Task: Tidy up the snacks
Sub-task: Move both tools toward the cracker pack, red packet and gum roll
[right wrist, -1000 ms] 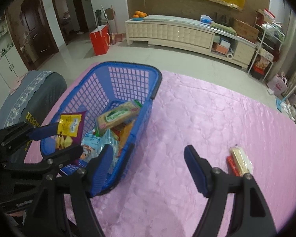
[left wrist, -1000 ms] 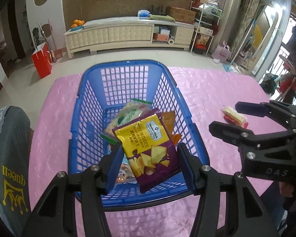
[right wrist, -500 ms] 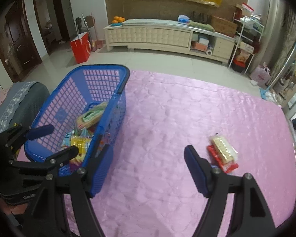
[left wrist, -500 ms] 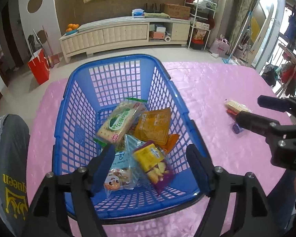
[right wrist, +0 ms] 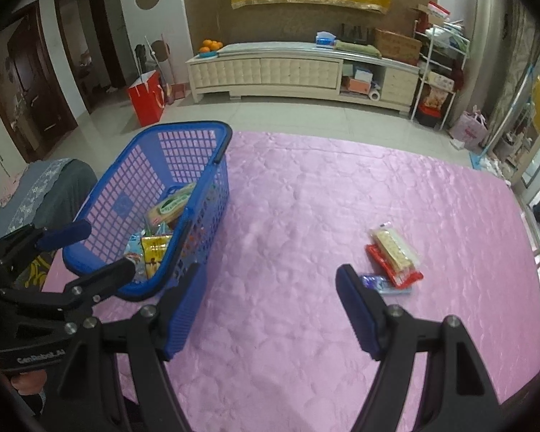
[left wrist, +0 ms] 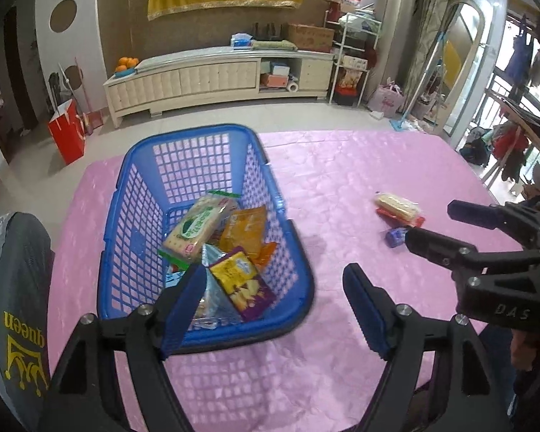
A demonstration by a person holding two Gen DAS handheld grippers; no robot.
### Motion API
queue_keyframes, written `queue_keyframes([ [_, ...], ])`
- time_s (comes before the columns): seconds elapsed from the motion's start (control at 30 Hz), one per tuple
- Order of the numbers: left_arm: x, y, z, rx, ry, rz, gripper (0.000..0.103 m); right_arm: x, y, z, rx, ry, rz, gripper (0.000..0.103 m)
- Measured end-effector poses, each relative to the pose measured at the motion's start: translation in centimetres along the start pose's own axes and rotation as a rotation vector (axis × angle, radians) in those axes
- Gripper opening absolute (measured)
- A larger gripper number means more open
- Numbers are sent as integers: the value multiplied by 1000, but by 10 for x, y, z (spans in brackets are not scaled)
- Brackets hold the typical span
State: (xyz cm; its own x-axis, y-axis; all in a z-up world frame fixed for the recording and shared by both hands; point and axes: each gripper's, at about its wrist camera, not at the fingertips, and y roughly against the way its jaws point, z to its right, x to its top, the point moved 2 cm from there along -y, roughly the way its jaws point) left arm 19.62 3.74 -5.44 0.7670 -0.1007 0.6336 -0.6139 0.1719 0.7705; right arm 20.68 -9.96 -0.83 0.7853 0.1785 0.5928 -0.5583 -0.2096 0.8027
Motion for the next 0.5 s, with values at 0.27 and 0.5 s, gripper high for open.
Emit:
queue_keyframes([
  [0.27, 2, 4, 40, -14, -35, 3, 76, -12, 21, 28, 4, -21, 12, 78],
  [0.5, 2, -9, 84, -31, -72, -17, 76, -24, 30, 58, 27, -14, 7, 78],
])
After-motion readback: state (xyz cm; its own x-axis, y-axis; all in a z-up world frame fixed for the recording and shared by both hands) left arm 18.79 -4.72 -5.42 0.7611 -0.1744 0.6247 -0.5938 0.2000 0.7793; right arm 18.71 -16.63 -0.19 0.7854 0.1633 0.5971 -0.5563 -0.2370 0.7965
